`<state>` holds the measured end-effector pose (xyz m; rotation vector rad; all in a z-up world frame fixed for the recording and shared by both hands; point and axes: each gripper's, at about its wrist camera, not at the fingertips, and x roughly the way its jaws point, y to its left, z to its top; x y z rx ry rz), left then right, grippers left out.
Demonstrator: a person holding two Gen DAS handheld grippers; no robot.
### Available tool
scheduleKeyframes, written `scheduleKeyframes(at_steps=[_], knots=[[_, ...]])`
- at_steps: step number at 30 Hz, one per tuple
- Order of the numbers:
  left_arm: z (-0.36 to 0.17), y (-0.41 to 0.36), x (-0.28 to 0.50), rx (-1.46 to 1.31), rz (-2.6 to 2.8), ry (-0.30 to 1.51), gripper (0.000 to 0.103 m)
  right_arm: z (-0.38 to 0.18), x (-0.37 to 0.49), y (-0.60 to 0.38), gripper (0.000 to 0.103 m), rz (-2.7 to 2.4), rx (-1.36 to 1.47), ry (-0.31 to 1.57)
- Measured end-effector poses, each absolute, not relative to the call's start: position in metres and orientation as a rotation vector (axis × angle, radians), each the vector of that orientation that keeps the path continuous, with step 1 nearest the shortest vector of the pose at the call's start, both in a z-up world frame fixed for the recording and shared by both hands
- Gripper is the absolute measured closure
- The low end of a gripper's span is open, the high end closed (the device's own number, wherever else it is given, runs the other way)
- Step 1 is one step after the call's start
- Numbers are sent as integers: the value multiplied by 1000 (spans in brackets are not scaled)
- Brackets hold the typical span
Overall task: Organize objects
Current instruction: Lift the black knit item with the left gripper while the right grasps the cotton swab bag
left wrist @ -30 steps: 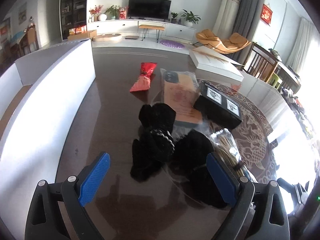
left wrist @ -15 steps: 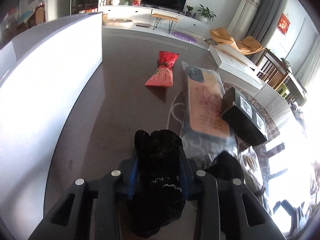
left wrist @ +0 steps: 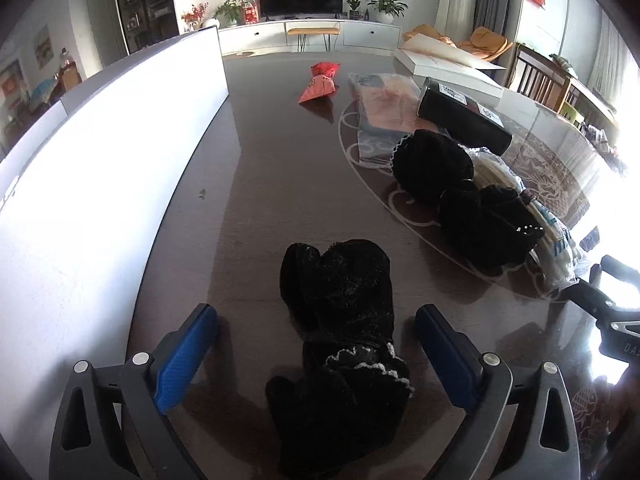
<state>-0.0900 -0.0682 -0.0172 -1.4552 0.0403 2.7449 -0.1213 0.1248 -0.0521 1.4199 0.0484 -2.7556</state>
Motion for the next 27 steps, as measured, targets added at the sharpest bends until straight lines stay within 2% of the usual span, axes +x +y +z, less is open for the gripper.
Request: scheduleKeyframes(at_steps=[27], knots=[[-17, -69, -92, -1446, 2749, 41, 0, -52, -121, 125, 0, -2756, 1420, 48]])
